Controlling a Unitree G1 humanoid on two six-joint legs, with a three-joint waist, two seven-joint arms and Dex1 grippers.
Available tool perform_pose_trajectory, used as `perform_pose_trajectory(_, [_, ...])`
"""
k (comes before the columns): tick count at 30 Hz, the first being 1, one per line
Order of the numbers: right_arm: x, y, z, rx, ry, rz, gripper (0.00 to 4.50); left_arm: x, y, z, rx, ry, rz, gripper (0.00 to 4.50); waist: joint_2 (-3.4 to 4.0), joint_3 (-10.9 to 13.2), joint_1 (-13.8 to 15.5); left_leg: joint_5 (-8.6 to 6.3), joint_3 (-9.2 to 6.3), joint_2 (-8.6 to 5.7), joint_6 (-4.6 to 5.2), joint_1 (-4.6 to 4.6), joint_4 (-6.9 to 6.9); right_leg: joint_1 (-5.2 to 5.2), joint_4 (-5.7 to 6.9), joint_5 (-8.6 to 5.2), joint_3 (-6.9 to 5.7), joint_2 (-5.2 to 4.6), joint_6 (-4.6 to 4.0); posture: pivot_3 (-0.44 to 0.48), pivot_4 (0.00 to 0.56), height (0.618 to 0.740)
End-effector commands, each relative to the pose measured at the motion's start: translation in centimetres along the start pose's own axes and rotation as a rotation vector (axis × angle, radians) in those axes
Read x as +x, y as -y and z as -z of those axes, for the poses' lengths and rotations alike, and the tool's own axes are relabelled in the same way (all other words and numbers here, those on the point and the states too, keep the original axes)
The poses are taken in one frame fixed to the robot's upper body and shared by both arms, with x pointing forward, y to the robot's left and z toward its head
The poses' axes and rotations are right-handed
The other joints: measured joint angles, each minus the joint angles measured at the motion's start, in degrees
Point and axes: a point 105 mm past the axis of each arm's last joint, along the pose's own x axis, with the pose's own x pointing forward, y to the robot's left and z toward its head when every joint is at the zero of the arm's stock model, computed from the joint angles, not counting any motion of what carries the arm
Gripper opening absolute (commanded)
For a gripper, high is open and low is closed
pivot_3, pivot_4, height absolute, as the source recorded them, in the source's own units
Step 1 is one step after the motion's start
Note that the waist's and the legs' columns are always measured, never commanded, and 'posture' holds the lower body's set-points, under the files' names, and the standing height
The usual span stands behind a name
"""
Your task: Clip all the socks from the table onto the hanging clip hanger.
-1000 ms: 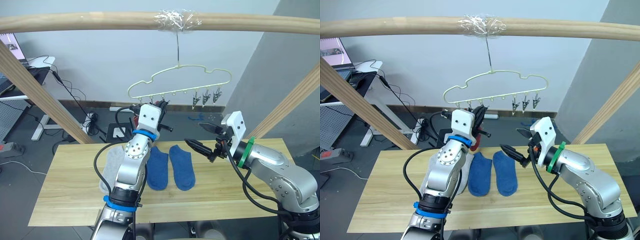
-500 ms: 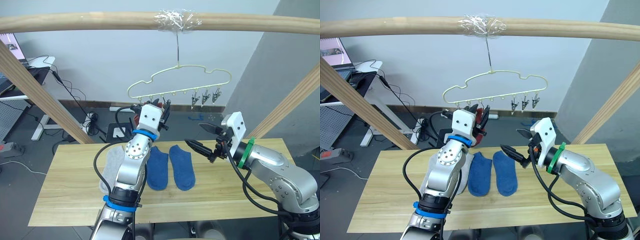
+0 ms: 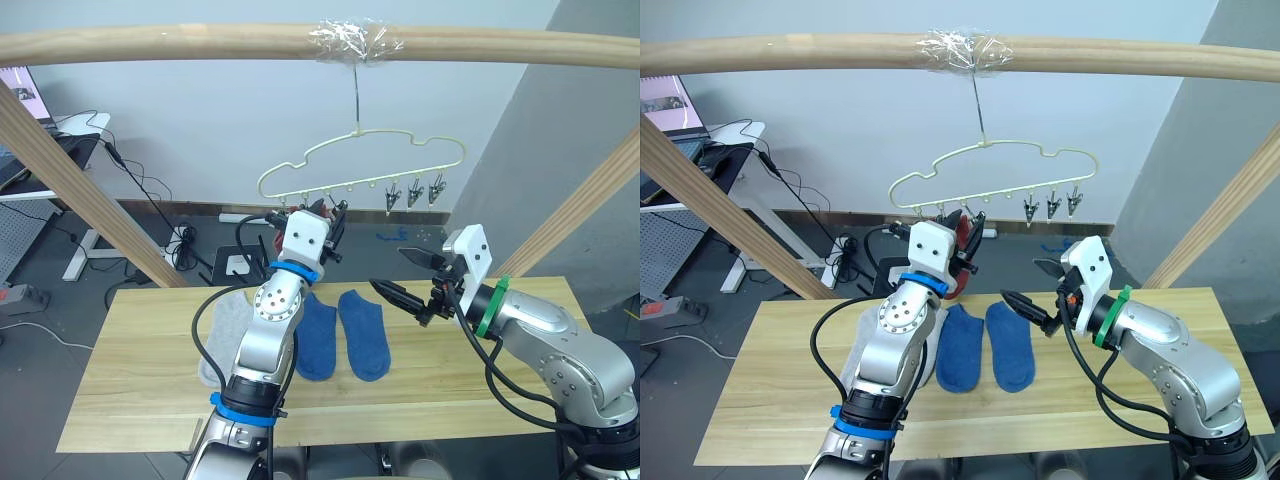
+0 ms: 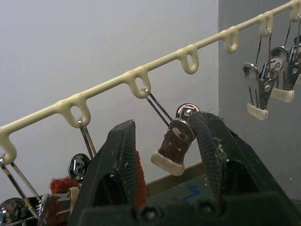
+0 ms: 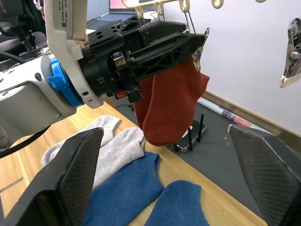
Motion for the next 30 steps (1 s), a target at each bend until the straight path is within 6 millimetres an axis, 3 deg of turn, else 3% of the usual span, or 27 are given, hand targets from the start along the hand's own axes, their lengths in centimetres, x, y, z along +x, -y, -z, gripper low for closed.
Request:
perform_pose_trajectory(1, [-0.3, -0.4, -1.0, -0.041, 0.038, -0.001, 4.50, 0.1, 0.2, -1.3, -0.033, 0.049, -0.002, 2.11, 0.00, 0.00, 0.00, 0.00, 0.00, 0.00, 0.00, 0.00, 0.00, 0.00, 0.00, 0.00, 0.00, 0.00, 0.00, -0.156, 0.189, 0.740])
perform_pose_trajectory(5, [-0.3, -0.4, -0.9, -0.041, 0.036, -0.002, 4.50, 0.1, 0.3, -1.4, -0.050, 0.054, 0.006, 2.11, 0.00, 0.00, -0.01, 0.00, 0.00, 0.00, 0.00, 0.00, 0.00, 0.00, 0.00, 0.00, 0.00, 0.00, 0.00, -0.157, 0.190, 0.740])
perform_pose_trajectory(8, [-0.3, -0.4, -0.9, -0.042, 0.034, -0.001, 4.50, 0.0, 0.7, -1.7, -0.035, 0.067, 0.031, 2.65, 0.00, 0.00, -0.01, 0.00, 0.00, 0.00, 0.00, 0.00, 0.00, 0.00, 0.00, 0.00, 0.00, 0.00, 0.00, -0.156, 0.189, 0.740])
perform_pose_trajectory(13, [-0.3, -0.4, -0.9, -0.042, 0.035, -0.001, 4.50, 0.1, 0.4, -1.5, -0.028, 0.060, 0.007, 4.10, 0.00, 0.00, -0.01, 0.00, 0.00, 0.00, 0.00, 0.00, 0.00, 0.00, 0.00, 0.00, 0.00, 0.00, 0.00, -0.156, 0.188, 0.740])
perform_pose_trajectory(18, [-0.3, -0.4, -0.8, -0.042, 0.033, -0.001, 4.50, 0.1, 0.2, -1.8, -0.029, 0.073, -0.008, 4.10, 0.00, 0.00, 0.00, 0.00, 0.00, 0.00, 0.00, 0.00, 0.00, 0.00, 0.00, 0.00, 0.00, 0.00, 0.00, -0.156, 0.188, 0.740])
perform_pose_trajectory(30, [-0.3, -0.5, -0.6, -0.042, 0.026, -0.007, 4.50, 0.1, 1.7, -2.0, -0.163, 0.083, 0.084, 4.10, 0.00, 0.00, 0.01, 0.00, 0.00, 0.00, 0.00, -0.01, 0.00, 0.00, -0.01, 0.00, -0.01, 0.00, 0.00, -0.156, 0.179, 0.740])
